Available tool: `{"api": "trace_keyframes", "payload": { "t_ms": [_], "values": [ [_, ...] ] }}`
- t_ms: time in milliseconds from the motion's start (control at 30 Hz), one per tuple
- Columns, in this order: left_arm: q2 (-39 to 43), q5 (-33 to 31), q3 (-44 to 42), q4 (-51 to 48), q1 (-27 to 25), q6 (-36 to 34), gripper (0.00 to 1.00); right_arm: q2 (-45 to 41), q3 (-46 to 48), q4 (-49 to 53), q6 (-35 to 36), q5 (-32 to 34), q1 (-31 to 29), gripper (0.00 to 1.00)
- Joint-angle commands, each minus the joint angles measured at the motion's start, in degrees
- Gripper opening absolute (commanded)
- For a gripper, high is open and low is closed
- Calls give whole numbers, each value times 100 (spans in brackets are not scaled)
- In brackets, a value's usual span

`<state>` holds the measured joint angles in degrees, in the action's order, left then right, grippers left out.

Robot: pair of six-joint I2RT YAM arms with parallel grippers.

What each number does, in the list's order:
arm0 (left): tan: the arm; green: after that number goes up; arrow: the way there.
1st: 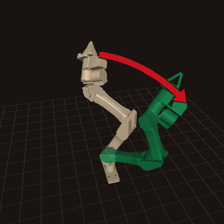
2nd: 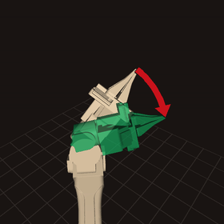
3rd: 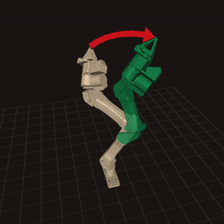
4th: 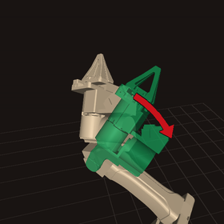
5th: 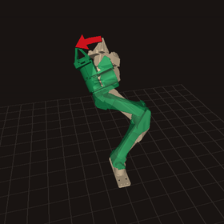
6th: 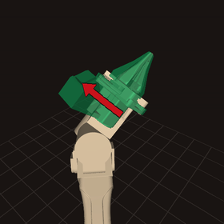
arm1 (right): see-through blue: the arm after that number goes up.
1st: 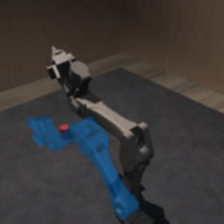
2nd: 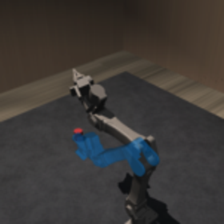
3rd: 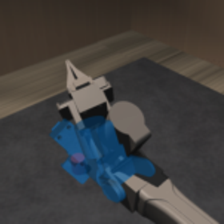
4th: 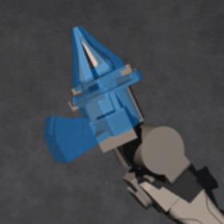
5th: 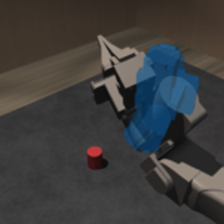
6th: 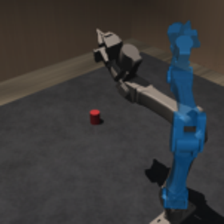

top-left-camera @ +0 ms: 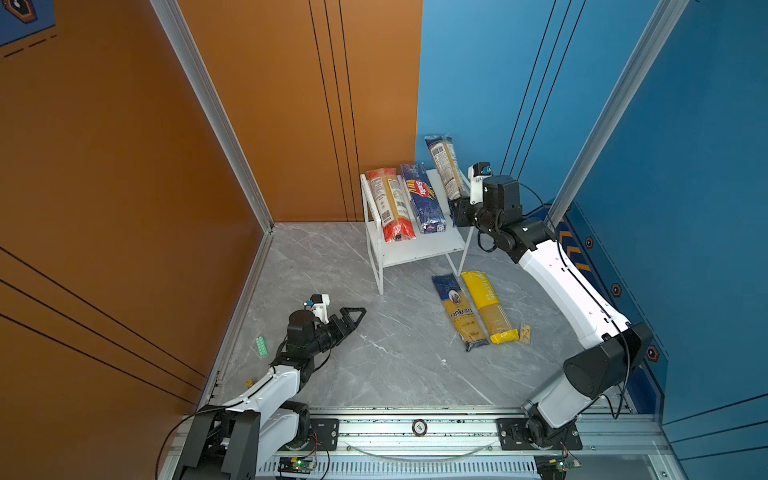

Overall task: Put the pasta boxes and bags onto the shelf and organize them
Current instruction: 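Tip the bag down onto the shelf and open the right gripper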

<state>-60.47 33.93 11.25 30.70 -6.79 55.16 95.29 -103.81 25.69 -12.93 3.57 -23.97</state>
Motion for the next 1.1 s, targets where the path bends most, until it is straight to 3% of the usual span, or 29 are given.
{"api": "trace_keyframes", "payload": {
  "t_ms": [0, 1067],
  "values": [
    [61, 122, -104, 112, 46, -6, 98, -25, -298, -750, -42, -89, 24, 29],
    [53, 158, -87, 112, 92, -6, 98, 25, -325, -688, -35, -103, 23, 36]
  ]
}}
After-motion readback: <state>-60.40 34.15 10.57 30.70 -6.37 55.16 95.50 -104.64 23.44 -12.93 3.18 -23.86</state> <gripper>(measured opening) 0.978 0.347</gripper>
